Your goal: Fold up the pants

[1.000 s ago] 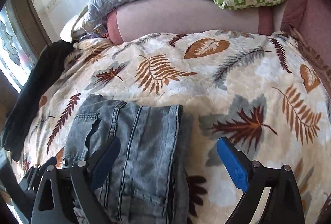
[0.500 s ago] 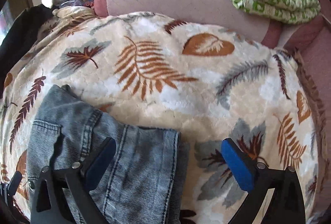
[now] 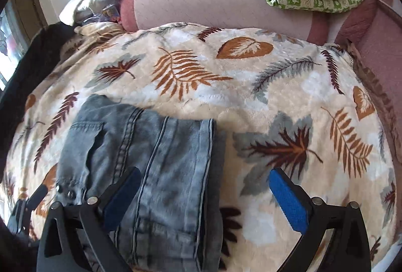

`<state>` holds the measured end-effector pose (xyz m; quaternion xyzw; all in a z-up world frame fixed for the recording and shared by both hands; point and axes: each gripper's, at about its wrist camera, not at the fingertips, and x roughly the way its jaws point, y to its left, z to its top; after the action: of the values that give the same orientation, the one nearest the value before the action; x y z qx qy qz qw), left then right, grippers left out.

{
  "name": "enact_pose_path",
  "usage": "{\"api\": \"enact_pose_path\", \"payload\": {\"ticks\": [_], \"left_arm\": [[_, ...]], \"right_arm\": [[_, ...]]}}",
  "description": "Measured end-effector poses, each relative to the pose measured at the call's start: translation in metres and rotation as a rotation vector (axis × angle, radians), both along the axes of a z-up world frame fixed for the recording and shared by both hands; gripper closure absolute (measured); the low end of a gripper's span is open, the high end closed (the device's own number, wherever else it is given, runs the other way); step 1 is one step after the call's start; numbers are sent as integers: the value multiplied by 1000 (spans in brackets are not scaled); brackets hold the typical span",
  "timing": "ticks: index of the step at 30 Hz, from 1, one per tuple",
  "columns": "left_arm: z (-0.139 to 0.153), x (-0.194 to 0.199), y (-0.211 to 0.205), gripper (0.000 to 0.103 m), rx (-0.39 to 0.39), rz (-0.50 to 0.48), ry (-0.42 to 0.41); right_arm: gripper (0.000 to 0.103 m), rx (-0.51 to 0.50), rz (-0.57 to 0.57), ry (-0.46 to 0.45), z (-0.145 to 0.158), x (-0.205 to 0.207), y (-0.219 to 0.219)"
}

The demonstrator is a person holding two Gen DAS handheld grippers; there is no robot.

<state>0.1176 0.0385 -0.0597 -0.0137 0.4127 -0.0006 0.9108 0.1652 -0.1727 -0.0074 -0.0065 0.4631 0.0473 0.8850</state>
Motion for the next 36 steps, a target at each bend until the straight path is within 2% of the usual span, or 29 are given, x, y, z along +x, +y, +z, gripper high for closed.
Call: {"api": "enact_pose_path", "payload": {"ticks": [1, 3, 5, 6, 9, 13, 17, 20, 23, 26, 36], "left_arm": [[0, -1, 0, 21, 0, 0, -1], [0, -1, -1, 21, 4, 3, -4], [0, -1, -1, 21, 1, 3, 2], [1, -1, -1, 21, 2, 3, 10], [7, -3, 0, 21, 9, -2, 17], [20, -20, 0, 21, 1, 0, 10], [35, -52, -6, 21, -14, -11, -25], [42, -73, -16, 21, -15, -24, -35], [43, -85, -27, 21, -10, -43, -12], [44, -93, -35, 21, 24, -26, -17], [57, -107, -48, 21, 73, -9, -36]], "right_arm": [[0, 2, 8, -7, -4, -14, 1], [0, -60, 36, 12, -23, -32, 9], [0, -129, 47, 104, -58, -30, 13], [1, -109, 33, 133, -67, -30, 9], [0, 34, -30, 78, -44, -46, -11], [0, 110, -19, -67, -14, -85, -24], [0, 178, -26, -155, -13, -126, -31], [0, 164, -16, -218, -20, -149, -29], [0, 144, 4, -237, -25, -158, -28], [0, 134, 28, -280, -25, -165, -29], [0, 160, 52, -319, -25, -178, -36]]}}
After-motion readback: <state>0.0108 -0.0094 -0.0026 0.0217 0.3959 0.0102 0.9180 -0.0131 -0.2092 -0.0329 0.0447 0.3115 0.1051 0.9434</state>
